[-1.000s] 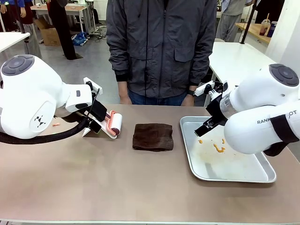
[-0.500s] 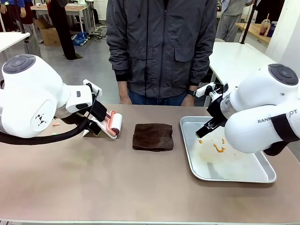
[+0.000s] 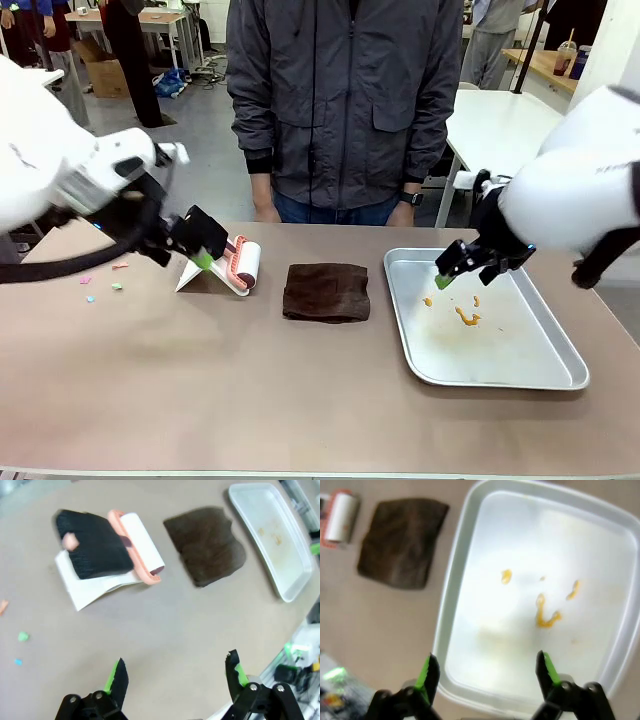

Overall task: Clean the surface of the table.
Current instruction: Hold the Lint Roller with your left hand and the towel with your right hand.

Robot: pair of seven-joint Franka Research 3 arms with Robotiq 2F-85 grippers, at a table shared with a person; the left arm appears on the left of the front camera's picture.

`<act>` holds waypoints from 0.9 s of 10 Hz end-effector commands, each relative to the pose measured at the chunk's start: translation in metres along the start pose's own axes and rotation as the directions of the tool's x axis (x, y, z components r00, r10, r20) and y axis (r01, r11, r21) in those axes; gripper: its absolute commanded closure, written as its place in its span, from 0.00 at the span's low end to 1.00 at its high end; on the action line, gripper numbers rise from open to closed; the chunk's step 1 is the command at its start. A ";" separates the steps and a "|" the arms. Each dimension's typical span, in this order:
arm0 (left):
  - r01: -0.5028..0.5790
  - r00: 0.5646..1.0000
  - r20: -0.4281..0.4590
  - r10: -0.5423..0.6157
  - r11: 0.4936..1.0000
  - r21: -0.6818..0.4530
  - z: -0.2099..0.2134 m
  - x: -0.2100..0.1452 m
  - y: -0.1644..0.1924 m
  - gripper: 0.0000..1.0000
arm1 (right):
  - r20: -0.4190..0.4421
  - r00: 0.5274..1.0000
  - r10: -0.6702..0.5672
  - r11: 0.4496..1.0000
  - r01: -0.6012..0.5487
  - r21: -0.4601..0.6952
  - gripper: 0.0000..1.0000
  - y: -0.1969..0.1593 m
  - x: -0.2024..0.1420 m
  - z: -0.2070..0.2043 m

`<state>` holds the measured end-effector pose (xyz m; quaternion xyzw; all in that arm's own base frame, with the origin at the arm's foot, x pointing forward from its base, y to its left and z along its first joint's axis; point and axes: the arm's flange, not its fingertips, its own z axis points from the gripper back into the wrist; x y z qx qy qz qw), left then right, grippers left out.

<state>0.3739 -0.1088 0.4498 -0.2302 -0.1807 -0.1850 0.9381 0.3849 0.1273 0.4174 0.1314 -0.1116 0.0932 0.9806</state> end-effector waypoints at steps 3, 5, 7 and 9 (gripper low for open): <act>-0.087 0.969 0.211 0.130 0.976 -0.201 0.111 -0.055 0.073 0.00 | 0.026 0.971 -0.237 0.876 0.202 0.438 0.00 -0.054 -0.053 0.075; -0.124 0.915 0.331 0.233 0.940 -0.318 0.154 -0.104 0.116 0.00 | 0.062 0.927 -0.369 0.778 0.271 0.567 0.00 -0.097 -0.085 0.098; -0.151 0.847 0.414 0.335 0.897 -0.416 0.156 -0.141 0.135 0.00 | 0.061 0.869 -0.491 0.640 0.313 0.702 0.00 -0.157 -0.110 0.109; -0.178 0.765 0.476 0.433 0.853 -0.491 0.147 -0.171 0.149 0.00 | 0.068 0.802 -0.594 0.512 0.312 0.800 0.00 -0.210 -0.123 0.102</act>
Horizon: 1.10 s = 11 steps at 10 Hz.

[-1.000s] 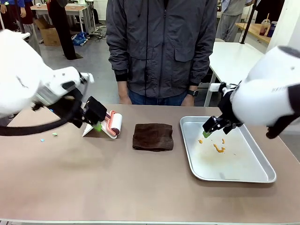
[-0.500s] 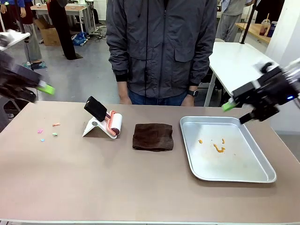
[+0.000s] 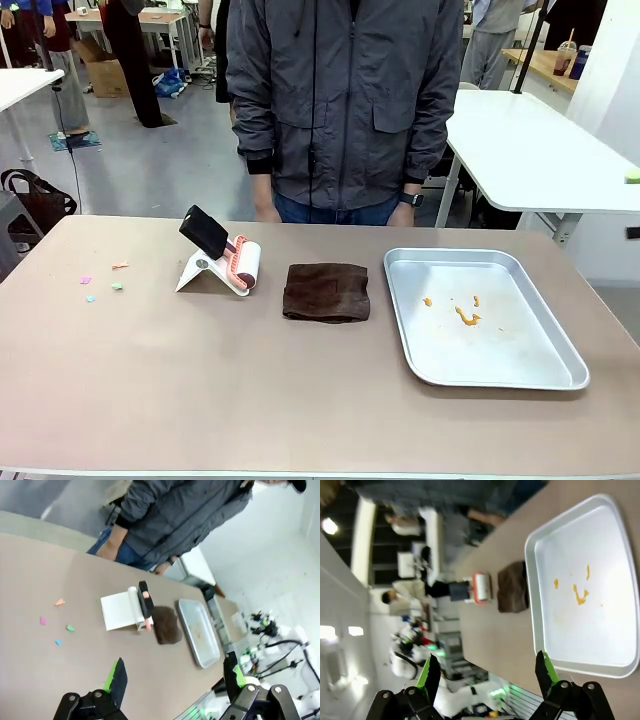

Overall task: Clean the surface of the table.
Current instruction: Hold the Lint Roller with your left hand and the towel with your right hand.

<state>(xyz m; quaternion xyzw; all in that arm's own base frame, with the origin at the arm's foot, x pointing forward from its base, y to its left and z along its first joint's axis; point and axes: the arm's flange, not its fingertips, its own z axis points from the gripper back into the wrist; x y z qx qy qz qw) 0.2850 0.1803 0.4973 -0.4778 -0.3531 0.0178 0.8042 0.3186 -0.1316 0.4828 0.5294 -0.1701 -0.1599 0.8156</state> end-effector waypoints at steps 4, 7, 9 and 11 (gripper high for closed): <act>-0.079 0.996 0.046 0.074 0.990 0.118 -0.031 -0.103 0.027 0.00 | 0.230 0.970 -0.080 0.982 0.037 0.187 0.00 -0.090 -0.025 0.015; -0.035 0.998 0.049 0.035 0.999 -0.003 0.007 -0.009 0.038 0.00 | 0.172 0.980 -0.099 0.980 0.067 0.186 0.00 -0.070 0.014 0.044; -0.035 0.998 0.049 0.035 0.999 -0.003 0.007 -0.009 0.038 0.00 | 0.172 0.980 -0.099 0.980 0.067 0.186 0.00 -0.070 0.014 0.044; -0.024 0.998 -0.050 0.029 0.995 0.095 0.002 0.000 0.023 0.00 | 0.184 0.982 -0.031 0.999 0.027 0.020 0.00 -0.053 0.007 0.022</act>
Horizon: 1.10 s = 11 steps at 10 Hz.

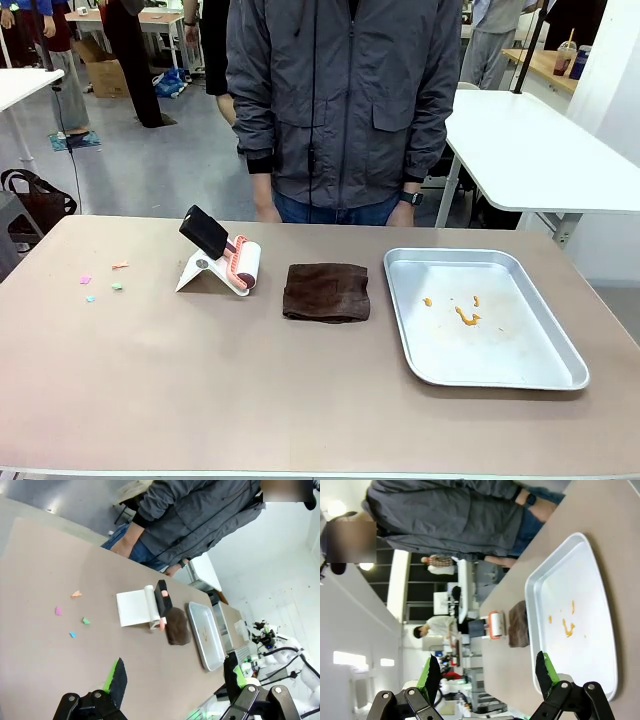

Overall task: Clean the surface of the table.
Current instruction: Hold the Lint Roller with your left hand and the towel with your right hand.

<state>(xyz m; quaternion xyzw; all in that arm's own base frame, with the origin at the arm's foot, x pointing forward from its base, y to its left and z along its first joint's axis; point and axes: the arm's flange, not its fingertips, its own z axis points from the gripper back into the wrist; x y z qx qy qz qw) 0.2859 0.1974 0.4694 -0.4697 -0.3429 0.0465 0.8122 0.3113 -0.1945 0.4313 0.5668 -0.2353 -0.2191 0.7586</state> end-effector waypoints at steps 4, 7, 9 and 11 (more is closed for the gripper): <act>0.227 0.921 -0.368 -0.128 0.944 0.240 -0.096 0.065 -0.076 0.00 | -0.227 0.941 0.251 0.869 -0.322 -0.375 0.00 0.094 -0.035 -0.126; 0.333 0.852 -0.499 -0.160 0.901 0.279 -0.178 0.075 -0.094 0.00 | -0.410 0.858 0.309 0.793 -0.471 -0.387 0.00 0.118 -0.060 -0.219; 0.373 0.808 -0.564 -0.170 0.888 0.267 -0.230 0.072 -0.099 0.00 | -0.503 0.798 0.333 0.716 -0.561 -0.416 0.00 0.126 -0.092 -0.285; 0.380 0.766 -0.614 -0.187 0.904 0.198 -0.272 0.064 -0.092 0.00 | -0.485 0.817 0.311 0.684 -0.547 -0.483 0.00 0.121 -0.124 -0.341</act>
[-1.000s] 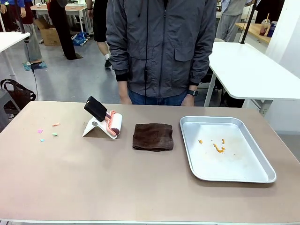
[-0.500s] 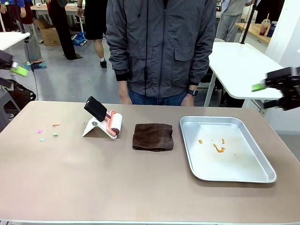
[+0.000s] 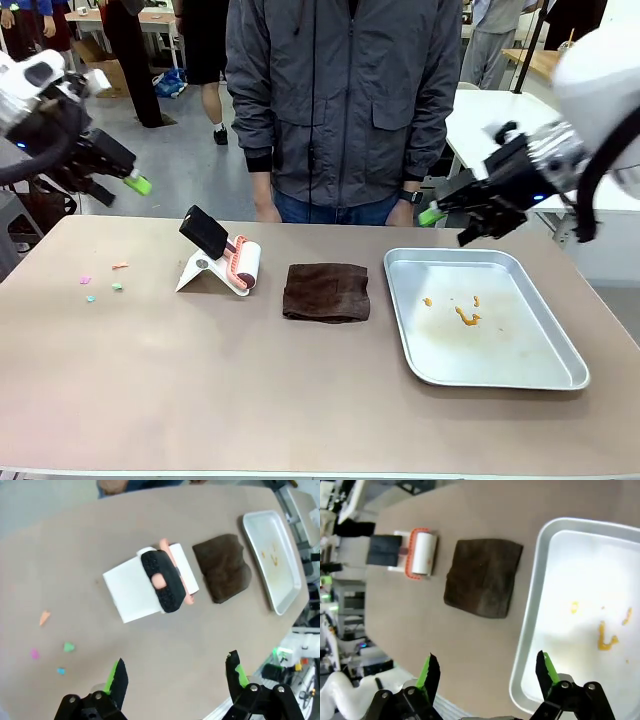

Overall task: Clean the surface of the table.
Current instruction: Hold the Lint Roller with your left hand and the towel with your right hand.

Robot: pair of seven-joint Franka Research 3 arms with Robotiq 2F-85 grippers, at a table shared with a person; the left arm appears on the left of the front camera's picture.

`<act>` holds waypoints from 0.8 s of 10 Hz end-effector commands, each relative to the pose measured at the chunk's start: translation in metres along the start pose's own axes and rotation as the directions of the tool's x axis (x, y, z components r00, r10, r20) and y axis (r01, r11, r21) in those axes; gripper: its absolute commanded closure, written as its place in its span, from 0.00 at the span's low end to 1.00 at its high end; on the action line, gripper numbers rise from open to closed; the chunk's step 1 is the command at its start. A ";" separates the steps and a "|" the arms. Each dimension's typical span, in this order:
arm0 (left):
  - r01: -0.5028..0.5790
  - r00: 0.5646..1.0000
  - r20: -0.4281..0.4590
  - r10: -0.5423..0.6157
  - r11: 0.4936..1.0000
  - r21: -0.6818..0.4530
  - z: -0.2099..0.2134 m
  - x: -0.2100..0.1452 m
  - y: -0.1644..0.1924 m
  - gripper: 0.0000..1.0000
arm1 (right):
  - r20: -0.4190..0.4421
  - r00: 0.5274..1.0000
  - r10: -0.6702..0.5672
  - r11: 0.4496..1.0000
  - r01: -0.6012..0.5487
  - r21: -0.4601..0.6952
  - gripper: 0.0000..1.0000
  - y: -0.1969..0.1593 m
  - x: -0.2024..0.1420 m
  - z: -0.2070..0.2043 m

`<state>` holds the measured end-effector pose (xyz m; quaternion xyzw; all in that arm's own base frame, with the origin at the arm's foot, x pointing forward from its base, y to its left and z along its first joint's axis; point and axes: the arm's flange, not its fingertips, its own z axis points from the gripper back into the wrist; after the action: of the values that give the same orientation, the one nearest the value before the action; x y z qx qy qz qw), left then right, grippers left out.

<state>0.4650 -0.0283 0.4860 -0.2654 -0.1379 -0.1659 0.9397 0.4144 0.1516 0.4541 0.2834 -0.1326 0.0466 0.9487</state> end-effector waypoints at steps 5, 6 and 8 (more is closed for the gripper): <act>-0.034 0.998 -0.053 0.032 0.998 -0.047 -0.081 0.017 0.016 0.00 | -0.066 0.997 -0.042 0.988 0.031 -0.153 0.00 0.053 -0.007 -0.115; -0.065 0.998 -0.006 0.065 0.996 -0.064 -0.088 0.020 0.022 0.00 | -0.094 0.994 -0.055 0.989 0.042 -0.140 0.00 0.053 -0.010 -0.127; -0.108 0.992 0.060 0.113 0.990 -0.089 -0.096 0.023 0.023 0.00 | -0.093 0.992 -0.082 0.988 0.069 -0.137 0.00 0.049 -0.009 -0.131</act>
<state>0.5090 -0.0636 0.4041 -0.3039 -0.1182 -0.1159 0.9382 0.4208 0.2646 0.3649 0.2147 -0.0764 0.0344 0.9731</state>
